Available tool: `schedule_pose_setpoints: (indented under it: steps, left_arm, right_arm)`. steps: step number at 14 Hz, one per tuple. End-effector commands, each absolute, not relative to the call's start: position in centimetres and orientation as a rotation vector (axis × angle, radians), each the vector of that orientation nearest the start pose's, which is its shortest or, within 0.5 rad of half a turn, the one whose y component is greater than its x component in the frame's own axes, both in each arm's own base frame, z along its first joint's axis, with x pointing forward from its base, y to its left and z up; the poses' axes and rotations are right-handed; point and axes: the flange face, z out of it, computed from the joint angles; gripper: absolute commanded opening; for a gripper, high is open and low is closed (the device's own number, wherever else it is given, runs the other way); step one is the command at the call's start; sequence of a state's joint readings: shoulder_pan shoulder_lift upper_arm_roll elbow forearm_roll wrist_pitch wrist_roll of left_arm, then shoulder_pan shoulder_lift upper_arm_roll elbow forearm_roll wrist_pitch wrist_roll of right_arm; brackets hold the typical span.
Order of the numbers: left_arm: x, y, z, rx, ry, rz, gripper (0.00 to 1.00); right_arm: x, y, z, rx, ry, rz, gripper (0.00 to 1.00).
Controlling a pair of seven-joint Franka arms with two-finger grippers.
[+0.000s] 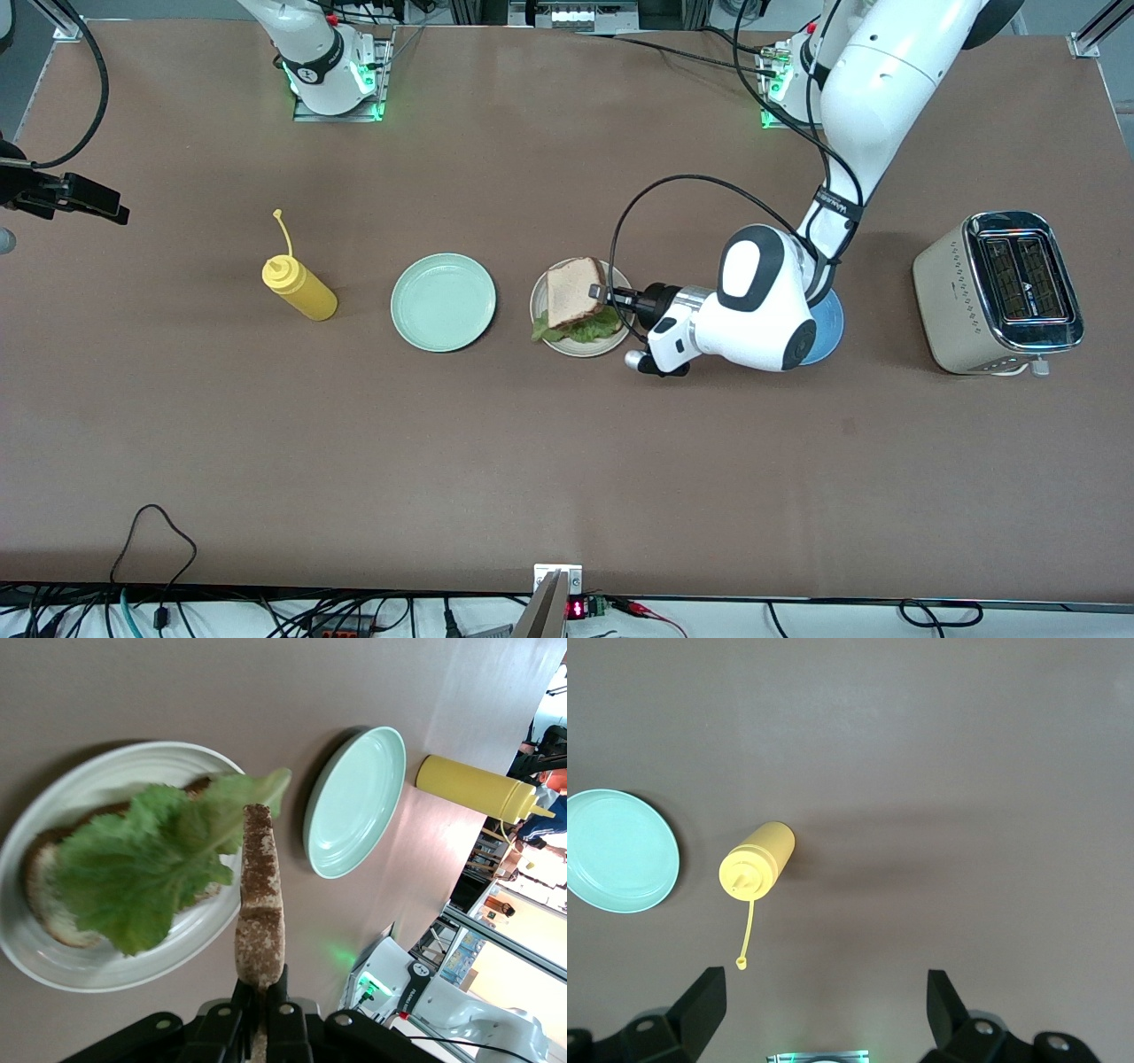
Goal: Make sandwich in beige plate with both arms
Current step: 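Lower the toast onto the lettuce and tilt it flat with the left gripper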
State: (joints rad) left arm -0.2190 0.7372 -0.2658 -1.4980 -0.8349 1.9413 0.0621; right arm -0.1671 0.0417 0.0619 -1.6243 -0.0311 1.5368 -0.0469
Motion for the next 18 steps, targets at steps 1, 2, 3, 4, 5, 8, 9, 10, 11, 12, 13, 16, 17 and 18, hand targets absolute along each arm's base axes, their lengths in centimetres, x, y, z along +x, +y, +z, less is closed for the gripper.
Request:
schedule_pose_setpoints:
  steps: [1, 2, 3, 4, 5, 8, 9, 10, 11, 12, 13, 16, 17, 18]
  left_arm:
    - [61.1, -34.1, 24.2, 2.209, -0.081, -0.537, 0.01]
    - [61.1, -34.1, 23.9, 2.205, -0.076, -0.542, 0.01]
    - [61.1, -34.1, 23.9, 2.198, -0.07, -0.544, 0.01]
    - [61.1, -34.2, 23.9, 2.196, -0.069, -0.544, 0.01]
    - [61.0, -34.3, 23.8, 2.195, -0.073, -0.548, 0.01]
    - [60.6, -33.9, 22.3, 2.181, -0.125, -0.544, 0.01]
    - [60.6, -33.7, 22.0, 2.177, -0.142, -0.537, 0.01]
    - [60.4, -33.7, 21.6, 2.173, -0.14, -0.545, 0.01]
    - [60.6, -33.4, 21.8, 2.158, -0.123, -0.546, 0.01]
    - [60.4, -33.6, 22.1, 2.129, -0.117, -0.564, 0.01]
    - [60.2, -33.8, 22.4, 2.098, -0.112, -0.585, 0.01]
    - [60.4, -32.6, 22.7, 2.056, -0.108, -0.617, 0.01]
    - [60.5, -32.4, 22.8, 2.05, -0.119, -0.614, 0.01]
    - [60.3, -32.4, 22.6, 2.038, -0.133, -0.615, 0.01]
  right_arm:
    - [55.6, -6.2, 57.8, -3.138, 0.079, 0.201, 1.0]
    - [55.6, -6.2, 57.9, -3.139, 0.079, 0.196, 1.0]
    - [55.6, -6.2, 57.8, -3.138, 0.081, 0.199, 1.0]
    - [55.6, -6.2, 57.9, -3.139, 0.081, 0.196, 1.0]
    - [55.6, -6.2, 57.8, -3.138, 0.079, 0.199, 1.0]
    - [55.6, -6.2, 57.8, -3.138, 0.081, 0.199, 1.0]
    - [55.6, -6.3, 57.8, -3.138, 0.081, 0.199, 1.0]
    - [55.6, -6.2, 57.8, -3.138, 0.079, 0.201, 1.0]
    - [55.6, -6.3, 57.8, -3.138, 0.079, 0.199, 1.0]
    - [55.6, -6.3, 57.8, -3.138, 0.079, 0.196, 1.0]
    - [55.6, -6.2, 57.8, -3.139, 0.076, 0.196, 1.0]
    - [55.6, -6.3, 57.8, -3.138, 0.079, 0.196, 1.0]
    - [55.6, -6.3, 57.8, -3.138, 0.081, 0.196, 1.0]
    - [55.6, -6.2, 57.8, -3.139, 0.079, 0.196, 1.0]
